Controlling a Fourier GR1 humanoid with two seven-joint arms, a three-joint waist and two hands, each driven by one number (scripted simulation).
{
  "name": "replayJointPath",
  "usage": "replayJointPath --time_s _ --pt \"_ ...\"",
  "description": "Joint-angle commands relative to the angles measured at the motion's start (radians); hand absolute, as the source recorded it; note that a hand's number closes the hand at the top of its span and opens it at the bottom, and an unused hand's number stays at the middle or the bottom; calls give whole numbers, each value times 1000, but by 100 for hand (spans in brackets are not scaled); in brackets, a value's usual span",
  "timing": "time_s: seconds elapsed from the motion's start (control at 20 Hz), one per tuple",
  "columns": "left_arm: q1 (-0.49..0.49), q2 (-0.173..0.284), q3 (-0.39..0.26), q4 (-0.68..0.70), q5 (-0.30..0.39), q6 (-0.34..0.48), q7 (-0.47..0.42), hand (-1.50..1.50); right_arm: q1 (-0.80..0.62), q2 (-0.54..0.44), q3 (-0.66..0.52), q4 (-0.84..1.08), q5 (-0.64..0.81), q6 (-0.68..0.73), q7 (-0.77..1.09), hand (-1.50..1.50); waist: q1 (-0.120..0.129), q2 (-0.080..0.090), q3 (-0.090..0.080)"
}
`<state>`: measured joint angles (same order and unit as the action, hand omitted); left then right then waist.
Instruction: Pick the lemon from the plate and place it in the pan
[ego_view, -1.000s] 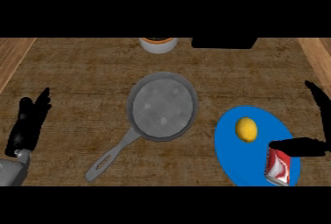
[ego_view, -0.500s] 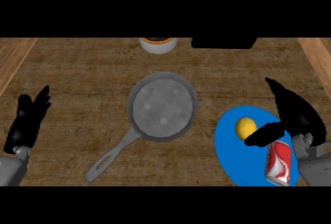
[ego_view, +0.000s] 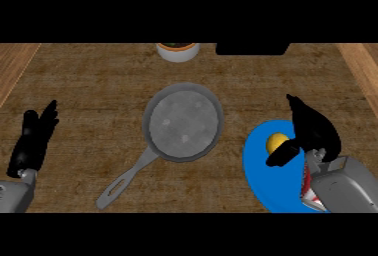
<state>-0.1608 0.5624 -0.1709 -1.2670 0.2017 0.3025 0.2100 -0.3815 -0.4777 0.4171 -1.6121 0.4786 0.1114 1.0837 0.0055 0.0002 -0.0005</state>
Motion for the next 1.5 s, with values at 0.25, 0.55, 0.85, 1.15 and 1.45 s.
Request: replayJointPath --time_s 0.25,0.55,0.85,1.15,1.45 --pt "2 -23 49 -6 -36 -42 23 0 35 78 -20 74 65 69 43 -150 -3 0 0" --pt "53 -38 106 -37 -70 -75 19 0 64 143 -56 124 147 57 -35 -150 -1 -1 1" --pt "106 -85 123 -106 -123 -71 30 0 64 196 -91 152 214 73 -53 -150 0 -1 1" --pt "72 -109 173 20 -160 -129 -59 0 50 218 -146 202 238 111 -85 -150 -3 0 0" --pt "62 -130 199 -37 -177 -147 8 0 95 286 -132 295 318 52 -114 -150 -3 0 1"
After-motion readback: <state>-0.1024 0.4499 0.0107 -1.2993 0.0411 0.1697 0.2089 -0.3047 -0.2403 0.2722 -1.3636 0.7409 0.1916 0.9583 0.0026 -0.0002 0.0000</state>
